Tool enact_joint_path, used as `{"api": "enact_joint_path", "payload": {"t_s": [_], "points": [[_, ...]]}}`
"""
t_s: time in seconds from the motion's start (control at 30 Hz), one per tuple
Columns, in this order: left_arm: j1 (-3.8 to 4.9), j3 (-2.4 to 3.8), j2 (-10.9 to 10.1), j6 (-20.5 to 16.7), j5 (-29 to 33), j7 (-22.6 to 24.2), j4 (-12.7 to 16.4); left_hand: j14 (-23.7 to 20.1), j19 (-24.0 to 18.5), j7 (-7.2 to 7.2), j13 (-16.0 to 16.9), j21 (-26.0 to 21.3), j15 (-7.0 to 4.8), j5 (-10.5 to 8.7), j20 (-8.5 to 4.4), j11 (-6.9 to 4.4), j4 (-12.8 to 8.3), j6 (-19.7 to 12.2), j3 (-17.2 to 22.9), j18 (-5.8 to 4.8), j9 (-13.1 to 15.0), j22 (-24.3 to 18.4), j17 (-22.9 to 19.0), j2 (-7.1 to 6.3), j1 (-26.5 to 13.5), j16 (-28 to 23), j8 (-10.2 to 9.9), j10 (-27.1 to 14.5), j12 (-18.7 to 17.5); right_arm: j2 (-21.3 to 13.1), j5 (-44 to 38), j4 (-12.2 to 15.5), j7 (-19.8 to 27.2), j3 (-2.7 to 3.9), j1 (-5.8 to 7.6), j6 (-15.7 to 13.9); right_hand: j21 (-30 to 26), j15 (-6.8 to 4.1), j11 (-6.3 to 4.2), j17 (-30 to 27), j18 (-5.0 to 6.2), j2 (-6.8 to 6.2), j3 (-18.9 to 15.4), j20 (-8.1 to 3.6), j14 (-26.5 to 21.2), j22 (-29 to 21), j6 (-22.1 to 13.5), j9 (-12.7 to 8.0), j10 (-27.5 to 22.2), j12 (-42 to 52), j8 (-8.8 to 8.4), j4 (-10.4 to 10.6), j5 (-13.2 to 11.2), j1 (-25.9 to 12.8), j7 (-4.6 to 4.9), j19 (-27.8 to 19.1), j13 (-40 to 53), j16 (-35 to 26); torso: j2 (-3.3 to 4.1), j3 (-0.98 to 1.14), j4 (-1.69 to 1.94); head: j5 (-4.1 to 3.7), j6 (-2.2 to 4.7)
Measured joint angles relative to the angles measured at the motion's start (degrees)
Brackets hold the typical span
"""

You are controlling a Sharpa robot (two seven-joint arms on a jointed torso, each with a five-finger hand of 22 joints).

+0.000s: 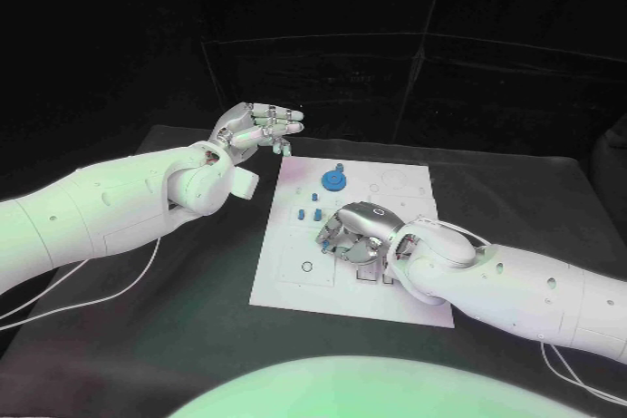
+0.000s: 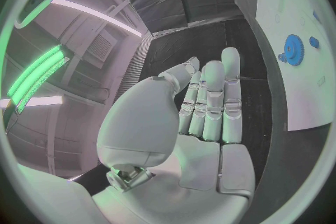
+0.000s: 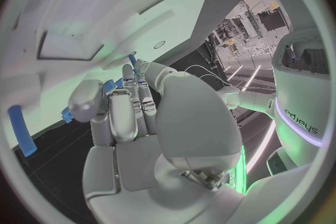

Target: Assemble the parts on the task board

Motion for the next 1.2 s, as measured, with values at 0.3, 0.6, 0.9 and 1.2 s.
{"api": "enact_joint_path", "payload": {"t_s": [0.3,0.6,0.9,1.2], "points": [[0.00,0.00,0.00,0.00,0.00,0.00,-0.02,0.00,0.00,0.00,0.00,0.00,0.00,0.00,0.00,0.00,0.00,0.00,0.00,0.00,0.00,0.00,0.00,0.00,0.00,0.00,0.00,0.00,0.00,-0.07,-0.15,0.09,0.00,-0.03,-0.07,0.00,0.00,0.00,0.00,0.00,0.00,0.00,-0.10,0.00,0.00,0.00,0.00,0.00,0.00,0.00,0.00,-0.10,0.00,0.00,0.00,0.00,0.00,0.00,-0.01,0.00,0.00,0.02,-0.07],[0.00,0.00,-0.02,0.00,0.01,0.00,-0.07,0.00,0.00,0.00,0.00,0.00,0.00,0.00,0.00,0.00,0.00,0.00,0.00,0.00,0.00,0.00,0.00,0.00,0.00,0.00,0.00,0.00,0.00,-0.33,-0.24,0.34,0.11,-0.08,-0.16,-0.52,0.24,0.00,0.00,0.09,0.00,0.25,-0.17,0.00,0.00,0.25,0.00,0.06,0.00,0.00,0.00,-0.17,0.00,-0.25,0.00,0.00,0.00,0.00,-0.02,0.00,0.00,0.03,-0.10],[0.00,0.00,0.00,0.00,0.01,0.00,-0.15,0.00,0.00,0.00,0.00,0.00,0.00,0.00,0.00,0.00,0.00,0.00,0.00,0.00,0.01,0.00,0.00,0.00,0.00,0.00,0.00,0.00,0.00,-0.43,0.05,0.65,0.64,-0.08,-0.19,-1.59,0.24,0.00,0.00,0.08,0.00,0.24,-0.33,-0.21,0.00,0.31,0.00,0.09,0.00,0.00,0.00,-0.33,0.00,-0.24,0.00,0.21,0.05,0.00,-0.02,0.00,0.00,-0.03,-0.20],[0.00,0.00,0.02,0.00,0.01,0.00,-0.23,0.00,0.00,0.00,0.00,0.00,0.00,0.00,0.00,0.00,0.00,0.00,0.00,0.00,0.01,0.00,0.01,0.00,0.00,0.00,0.00,0.00,0.00,-0.44,0.29,0.77,1.03,-0.09,-0.22,-1.84,0.24,0.00,0.00,0.08,0.00,0.24,-0.33,-0.21,0.00,0.31,0.00,0.13,0.00,0.00,0.00,-0.33,0.00,-0.24,0.00,0.21,0.05,0.22,-0.02,-0.01,0.00,0.04,-0.33]]}}
